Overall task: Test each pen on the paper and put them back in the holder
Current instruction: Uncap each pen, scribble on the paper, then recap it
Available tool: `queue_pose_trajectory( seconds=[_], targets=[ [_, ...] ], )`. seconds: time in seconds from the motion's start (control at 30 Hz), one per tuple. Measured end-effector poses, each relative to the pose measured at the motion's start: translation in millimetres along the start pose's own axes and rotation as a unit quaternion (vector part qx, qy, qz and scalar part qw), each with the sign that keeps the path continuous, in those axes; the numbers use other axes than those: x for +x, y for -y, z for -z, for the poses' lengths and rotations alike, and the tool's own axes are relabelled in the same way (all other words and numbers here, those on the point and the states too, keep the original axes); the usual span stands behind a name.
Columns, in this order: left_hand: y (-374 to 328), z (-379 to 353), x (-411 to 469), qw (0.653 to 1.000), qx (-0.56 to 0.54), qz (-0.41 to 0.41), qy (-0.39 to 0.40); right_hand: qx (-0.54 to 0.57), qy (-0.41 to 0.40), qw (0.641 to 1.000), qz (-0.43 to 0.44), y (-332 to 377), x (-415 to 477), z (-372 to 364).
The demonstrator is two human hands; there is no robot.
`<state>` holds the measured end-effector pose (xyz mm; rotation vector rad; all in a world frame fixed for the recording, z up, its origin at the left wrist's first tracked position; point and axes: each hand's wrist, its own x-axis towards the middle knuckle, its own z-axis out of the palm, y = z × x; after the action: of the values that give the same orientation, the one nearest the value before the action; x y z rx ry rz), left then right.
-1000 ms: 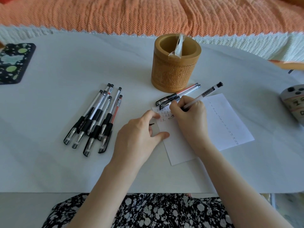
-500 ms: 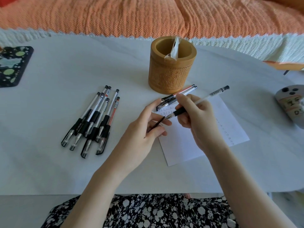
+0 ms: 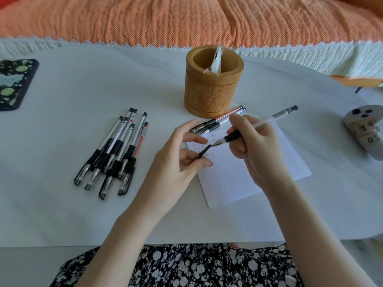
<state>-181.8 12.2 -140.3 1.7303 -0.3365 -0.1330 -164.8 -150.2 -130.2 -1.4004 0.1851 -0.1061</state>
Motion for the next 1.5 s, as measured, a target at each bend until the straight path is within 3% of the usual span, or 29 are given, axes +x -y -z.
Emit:
queue_pose_trajectory(
  seconds=[0.3, 0.4, 0.57, 0.93, 1.03, 1.2, 1.3, 1.4, 1.5],
  targets=[
    [0.6, -1.5, -1.0, 1.0, 0.015, 0.001, 0.009, -0.088, 0.109, 0.99, -0.024, -5.3, -4.8, -2.6],
    [-0.8, 1.1, -0.7, 0.999, 0.029, 0.019, -0.037, -0.069, 0.137, 0.988, -0.021, -4.1, -5.0, 1.2],
    [-2.8, 2.7, -0.9, 0.994, 0.104, -0.006, -0.038, -0.048, 0.151, 0.987, -0.031, -4.4, -7.2, 3.6],
    [-2.0, -14.2, -4.3, 0.993, 0.105, -0.003, -0.044, -0.069, 0.095, 0.993, -0.014, -6.2, -20.4, 5.0],
    [-9.5, -26.5, -5.2, 0.993, 0.117, -0.007, -0.022, -0.077, 0.051, 0.995, -0.026, -4.3, -29.1, 7.6],
    [-37.7, -65.7, -13.2, 0.969, 0.237, -0.008, 0.063, -0.074, -0.056, 0.995, -0.045, 19.0, -63.5, 57.4],
    [-52.0, -99.5, -18.7, 0.947, 0.288, -0.077, 0.121, -0.207, -0.097, 0.97, -0.087, 21.7, -106.7, 108.6],
    [-64.5, -141.5, -29.6, 0.928, 0.296, -0.124, 0.187, -0.377, -0.091, 0.909, -0.155, 18.4, -154.1, 162.8],
    [-70.7, -178.7, -39.8, 0.911, 0.31, -0.153, 0.226, -0.48, -0.123, 0.84, -0.221, 6.3, -191.5, 216.9]
  ],
)
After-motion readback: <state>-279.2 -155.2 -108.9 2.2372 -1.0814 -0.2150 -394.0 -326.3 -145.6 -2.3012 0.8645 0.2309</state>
